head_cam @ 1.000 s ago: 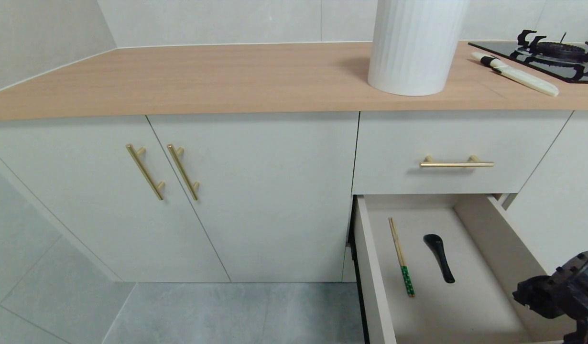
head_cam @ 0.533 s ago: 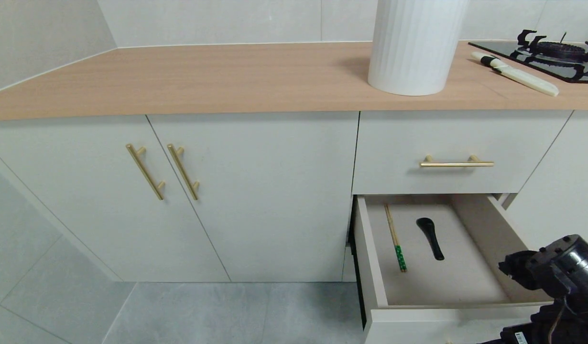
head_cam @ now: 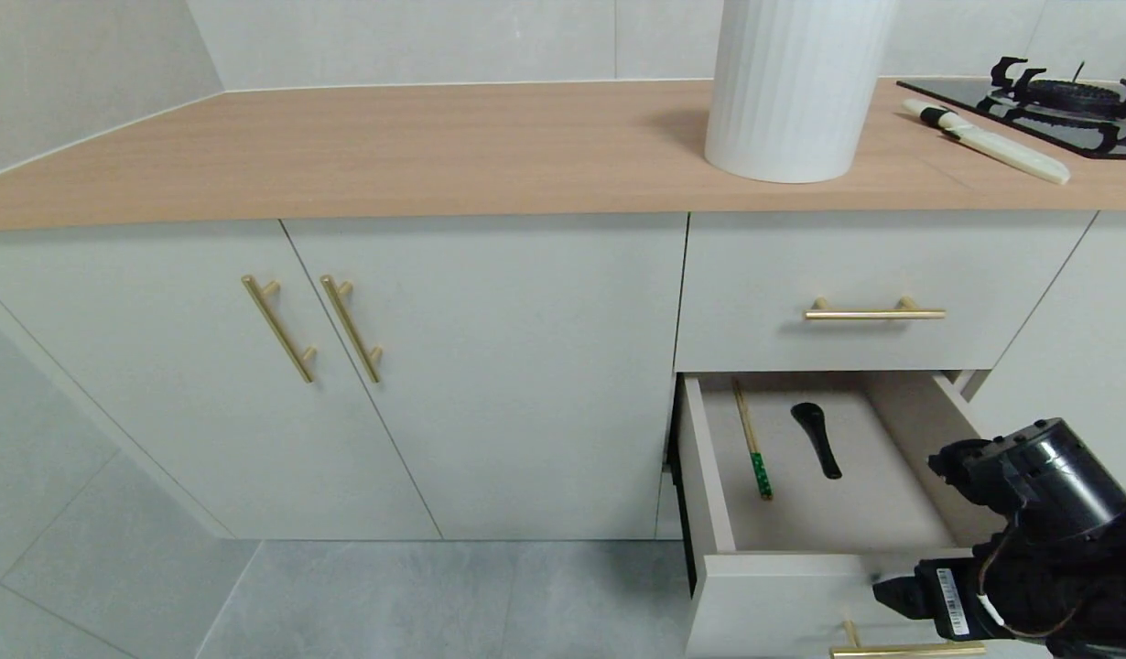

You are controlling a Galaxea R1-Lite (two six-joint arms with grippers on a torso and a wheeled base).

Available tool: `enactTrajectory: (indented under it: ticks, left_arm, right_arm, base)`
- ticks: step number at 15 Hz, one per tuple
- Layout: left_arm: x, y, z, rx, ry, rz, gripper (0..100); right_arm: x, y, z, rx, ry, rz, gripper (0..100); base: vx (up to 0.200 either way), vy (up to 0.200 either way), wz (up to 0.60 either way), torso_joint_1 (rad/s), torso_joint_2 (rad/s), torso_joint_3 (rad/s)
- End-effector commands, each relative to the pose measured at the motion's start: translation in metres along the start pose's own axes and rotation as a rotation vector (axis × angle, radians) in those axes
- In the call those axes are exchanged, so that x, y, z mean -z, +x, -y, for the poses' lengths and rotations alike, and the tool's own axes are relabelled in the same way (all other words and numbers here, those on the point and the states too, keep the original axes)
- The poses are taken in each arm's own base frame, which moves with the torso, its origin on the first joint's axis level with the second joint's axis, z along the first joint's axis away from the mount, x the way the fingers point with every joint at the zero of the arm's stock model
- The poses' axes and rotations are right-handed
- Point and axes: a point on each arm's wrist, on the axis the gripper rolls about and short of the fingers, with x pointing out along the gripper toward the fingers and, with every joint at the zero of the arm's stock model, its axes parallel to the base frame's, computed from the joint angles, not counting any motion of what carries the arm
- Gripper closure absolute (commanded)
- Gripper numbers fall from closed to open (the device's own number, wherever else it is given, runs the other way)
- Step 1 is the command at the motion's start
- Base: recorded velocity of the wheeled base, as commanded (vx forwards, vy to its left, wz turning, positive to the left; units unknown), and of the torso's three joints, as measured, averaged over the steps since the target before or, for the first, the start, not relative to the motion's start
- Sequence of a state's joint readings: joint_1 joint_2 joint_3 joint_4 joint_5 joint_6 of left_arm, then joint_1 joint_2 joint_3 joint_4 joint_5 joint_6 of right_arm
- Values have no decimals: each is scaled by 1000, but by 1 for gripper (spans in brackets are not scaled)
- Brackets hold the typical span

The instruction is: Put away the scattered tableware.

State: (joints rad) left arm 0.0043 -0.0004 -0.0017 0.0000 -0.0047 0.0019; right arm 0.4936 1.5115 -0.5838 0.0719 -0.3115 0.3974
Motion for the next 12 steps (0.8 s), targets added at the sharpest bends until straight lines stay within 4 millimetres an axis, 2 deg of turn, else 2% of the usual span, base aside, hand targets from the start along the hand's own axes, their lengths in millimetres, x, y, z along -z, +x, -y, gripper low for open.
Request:
enactTrajectory:
  ticks: [1,5,9,12]
  left_arm:
    - [0,0,0,0,0,-1,0]
    - [0,0,0,0,0,-1,0]
    - [0,0,0,0,0,-1,0]
    - [0,0,0,0,0,-1,0]
  right_arm:
    - [-10,21,0,27,30,24,0]
    - [-33,47,9,66,46,87,0]
    - [-67,75,8,64,42,231,0]
    - [-84,94,8,71,59,290,0]
  base:
    - [0,0,0,0,0,0]
    - [0,0,0,0,0,0]
    - [0,0,0,0,0,0]
    - [0,0,0,0,0,0]
